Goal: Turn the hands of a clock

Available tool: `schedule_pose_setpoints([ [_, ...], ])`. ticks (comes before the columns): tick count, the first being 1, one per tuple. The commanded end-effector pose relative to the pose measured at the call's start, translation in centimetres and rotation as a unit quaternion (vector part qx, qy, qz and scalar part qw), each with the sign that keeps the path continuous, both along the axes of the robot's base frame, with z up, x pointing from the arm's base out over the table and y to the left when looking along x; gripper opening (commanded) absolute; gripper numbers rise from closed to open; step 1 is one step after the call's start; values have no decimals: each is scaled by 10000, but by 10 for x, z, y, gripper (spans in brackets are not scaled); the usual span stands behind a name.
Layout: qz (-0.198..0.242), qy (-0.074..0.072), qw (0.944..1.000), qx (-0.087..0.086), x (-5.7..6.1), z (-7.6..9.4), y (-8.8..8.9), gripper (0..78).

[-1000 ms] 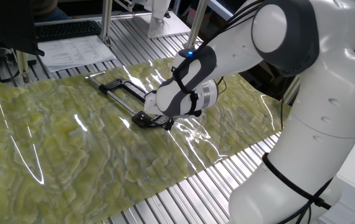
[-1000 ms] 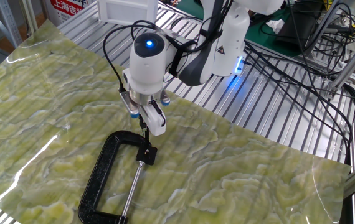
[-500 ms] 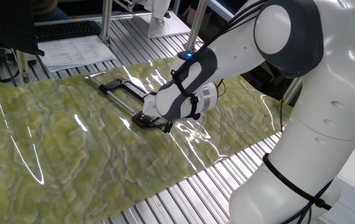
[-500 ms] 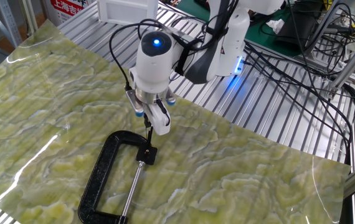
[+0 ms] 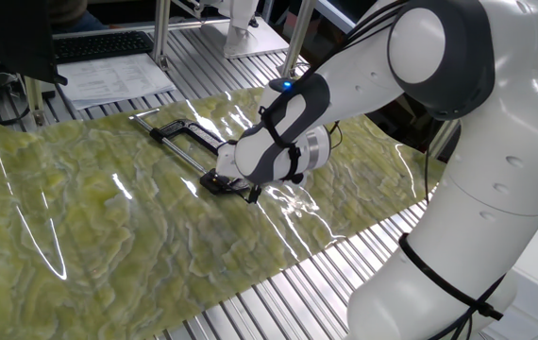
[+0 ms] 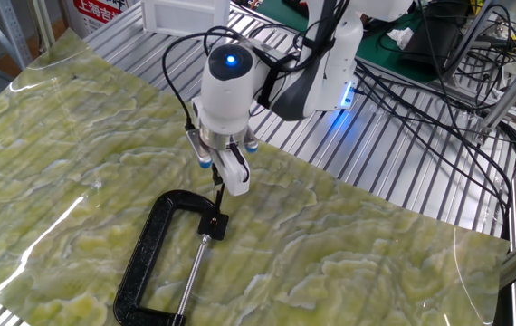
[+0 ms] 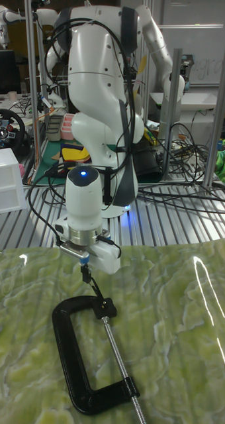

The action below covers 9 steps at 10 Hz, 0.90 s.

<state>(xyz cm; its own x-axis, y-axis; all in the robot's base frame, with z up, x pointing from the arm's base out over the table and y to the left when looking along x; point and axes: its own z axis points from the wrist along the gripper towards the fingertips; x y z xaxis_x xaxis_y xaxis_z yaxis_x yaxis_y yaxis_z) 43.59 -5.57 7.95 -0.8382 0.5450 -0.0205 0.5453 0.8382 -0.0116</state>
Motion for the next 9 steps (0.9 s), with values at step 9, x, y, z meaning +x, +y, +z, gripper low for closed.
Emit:
schedule_pose_setpoints([
  [9,-19,30,9999,139,-2,-1,-1,0],
])
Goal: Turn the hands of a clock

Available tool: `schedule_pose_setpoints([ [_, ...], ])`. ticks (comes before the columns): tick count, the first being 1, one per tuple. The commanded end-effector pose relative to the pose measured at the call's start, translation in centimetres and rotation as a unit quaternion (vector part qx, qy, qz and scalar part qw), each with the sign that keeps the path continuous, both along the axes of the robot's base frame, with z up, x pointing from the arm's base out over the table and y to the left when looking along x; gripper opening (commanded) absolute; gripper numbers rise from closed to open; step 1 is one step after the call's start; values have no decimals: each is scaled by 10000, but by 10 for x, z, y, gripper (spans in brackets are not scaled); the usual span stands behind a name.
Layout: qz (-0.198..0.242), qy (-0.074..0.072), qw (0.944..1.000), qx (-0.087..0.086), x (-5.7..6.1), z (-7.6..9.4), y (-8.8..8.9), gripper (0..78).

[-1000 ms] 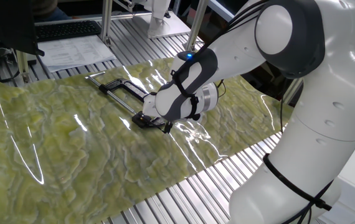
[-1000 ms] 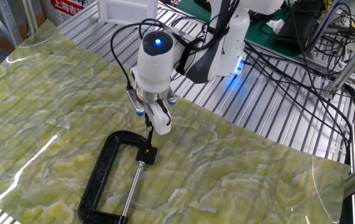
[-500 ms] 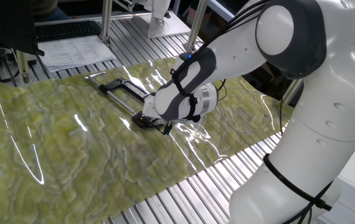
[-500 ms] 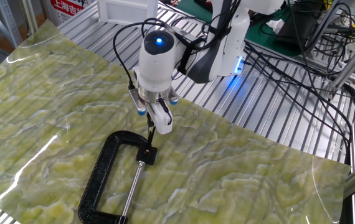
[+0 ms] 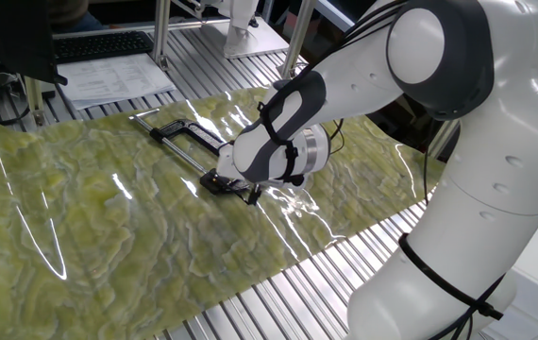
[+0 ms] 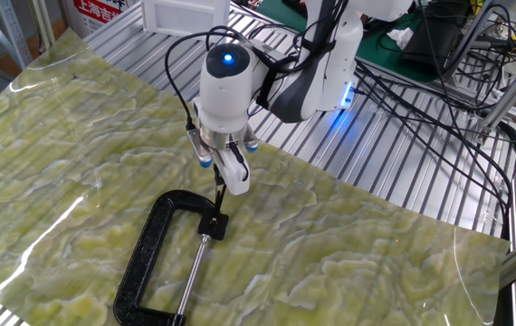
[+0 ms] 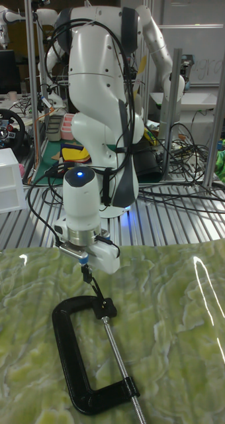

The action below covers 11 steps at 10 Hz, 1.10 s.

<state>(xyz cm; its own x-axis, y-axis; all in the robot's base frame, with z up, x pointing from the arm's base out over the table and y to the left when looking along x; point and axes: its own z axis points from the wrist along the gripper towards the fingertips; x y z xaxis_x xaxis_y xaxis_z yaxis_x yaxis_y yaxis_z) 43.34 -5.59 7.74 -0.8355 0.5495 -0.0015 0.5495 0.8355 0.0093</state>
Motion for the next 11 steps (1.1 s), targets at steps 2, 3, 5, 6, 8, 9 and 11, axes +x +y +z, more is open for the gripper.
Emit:
schedule_pose_setpoints([
  [2,35,-54,10000,-4,0,1,-1,0],
  [3,175,-70,9998,-9,0,1,-1,0],
  [5,505,-65,9987,11,0,1,-1,0],
  [6,714,-62,9974,8,0,1,-1,0],
  [8,1125,-60,9936,-3,0,1,-1,0],
  [9,1231,-60,9924,-15,0,1,-1,0],
  [11,1419,-60,9899,-16,0,1,-1,0],
])
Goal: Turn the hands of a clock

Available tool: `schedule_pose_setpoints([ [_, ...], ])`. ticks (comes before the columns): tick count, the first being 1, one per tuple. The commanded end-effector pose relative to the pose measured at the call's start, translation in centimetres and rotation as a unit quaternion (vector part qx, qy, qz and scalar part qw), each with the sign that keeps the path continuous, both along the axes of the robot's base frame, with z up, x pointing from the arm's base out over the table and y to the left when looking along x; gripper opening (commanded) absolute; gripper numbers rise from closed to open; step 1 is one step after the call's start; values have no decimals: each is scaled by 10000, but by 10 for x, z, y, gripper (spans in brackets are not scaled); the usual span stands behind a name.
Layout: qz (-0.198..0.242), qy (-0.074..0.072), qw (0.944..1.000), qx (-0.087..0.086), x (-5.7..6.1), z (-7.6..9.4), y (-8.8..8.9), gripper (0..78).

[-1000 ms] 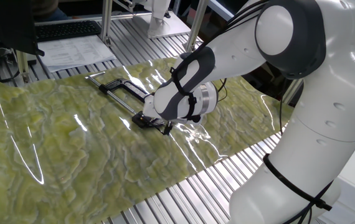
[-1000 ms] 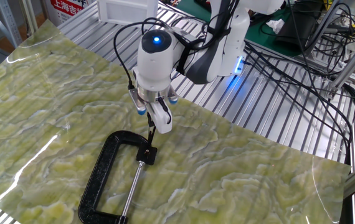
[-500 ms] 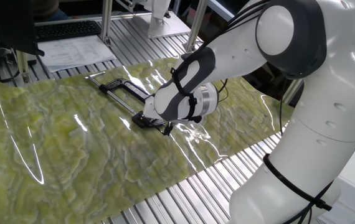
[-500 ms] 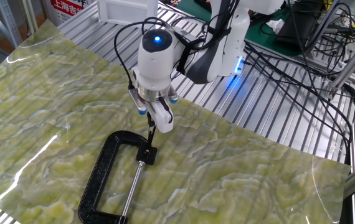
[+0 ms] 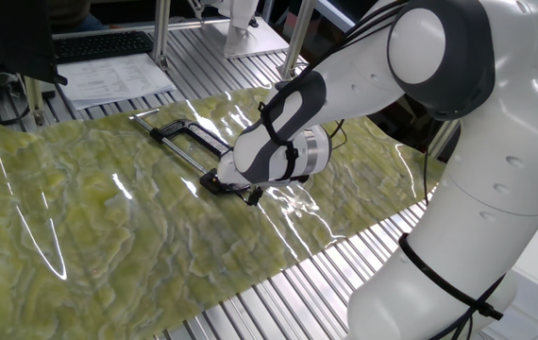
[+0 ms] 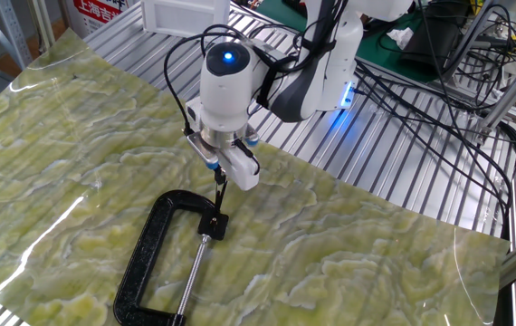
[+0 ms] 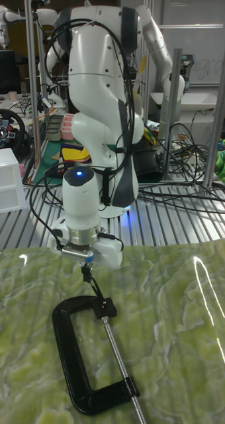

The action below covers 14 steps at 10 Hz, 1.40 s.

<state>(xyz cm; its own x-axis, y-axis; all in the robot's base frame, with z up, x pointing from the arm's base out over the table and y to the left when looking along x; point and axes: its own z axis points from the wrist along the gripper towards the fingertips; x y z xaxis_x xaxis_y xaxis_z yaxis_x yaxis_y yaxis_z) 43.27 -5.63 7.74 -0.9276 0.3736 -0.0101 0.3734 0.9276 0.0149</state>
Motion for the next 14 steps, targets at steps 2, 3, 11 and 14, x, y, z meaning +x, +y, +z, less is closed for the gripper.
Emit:
schedule_pose_setpoints([
  [2,548,-1,9985,-12,1,1,0,0],
  [3,533,-1,9986,-11,0,1,0,0],
  [11,271,1,9996,63,-4,3,21,0],
  [14,82,-12,9999,78,-5,2,37,0],
])
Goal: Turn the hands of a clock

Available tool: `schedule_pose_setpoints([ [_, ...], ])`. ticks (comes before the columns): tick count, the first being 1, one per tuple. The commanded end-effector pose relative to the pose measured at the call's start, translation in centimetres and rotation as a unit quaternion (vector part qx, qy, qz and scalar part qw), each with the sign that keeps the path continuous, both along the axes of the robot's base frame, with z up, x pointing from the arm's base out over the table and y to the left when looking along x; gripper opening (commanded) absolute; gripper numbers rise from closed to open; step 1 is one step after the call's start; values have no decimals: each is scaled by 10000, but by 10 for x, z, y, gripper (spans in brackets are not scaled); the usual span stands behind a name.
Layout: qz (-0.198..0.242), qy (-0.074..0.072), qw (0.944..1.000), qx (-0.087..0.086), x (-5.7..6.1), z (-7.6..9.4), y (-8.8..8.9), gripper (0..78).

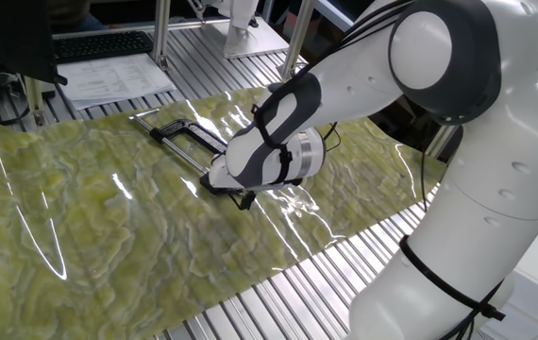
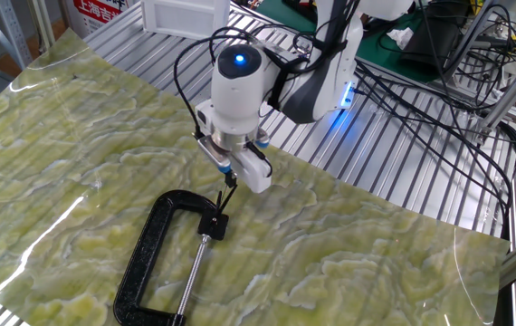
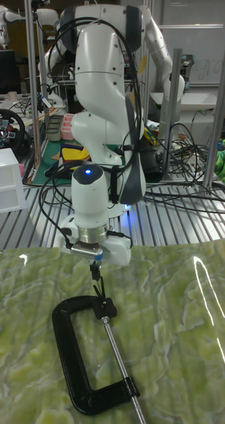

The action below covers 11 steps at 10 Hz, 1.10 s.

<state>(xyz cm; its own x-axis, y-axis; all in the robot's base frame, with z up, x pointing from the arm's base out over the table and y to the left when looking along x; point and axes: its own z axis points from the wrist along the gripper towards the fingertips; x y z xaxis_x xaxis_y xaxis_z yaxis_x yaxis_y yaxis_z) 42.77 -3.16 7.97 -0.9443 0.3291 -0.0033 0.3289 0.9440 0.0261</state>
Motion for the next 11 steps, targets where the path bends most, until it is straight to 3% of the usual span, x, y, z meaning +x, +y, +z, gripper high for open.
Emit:
schedule_pose_setpoints([
  [1,-187,-21,9998,19,-1,0,16,0],
  [7,-468,-38,9989,24,-5,0,42,0],
  [11,-605,-126,9981,35,-5,-4,51,0],
])
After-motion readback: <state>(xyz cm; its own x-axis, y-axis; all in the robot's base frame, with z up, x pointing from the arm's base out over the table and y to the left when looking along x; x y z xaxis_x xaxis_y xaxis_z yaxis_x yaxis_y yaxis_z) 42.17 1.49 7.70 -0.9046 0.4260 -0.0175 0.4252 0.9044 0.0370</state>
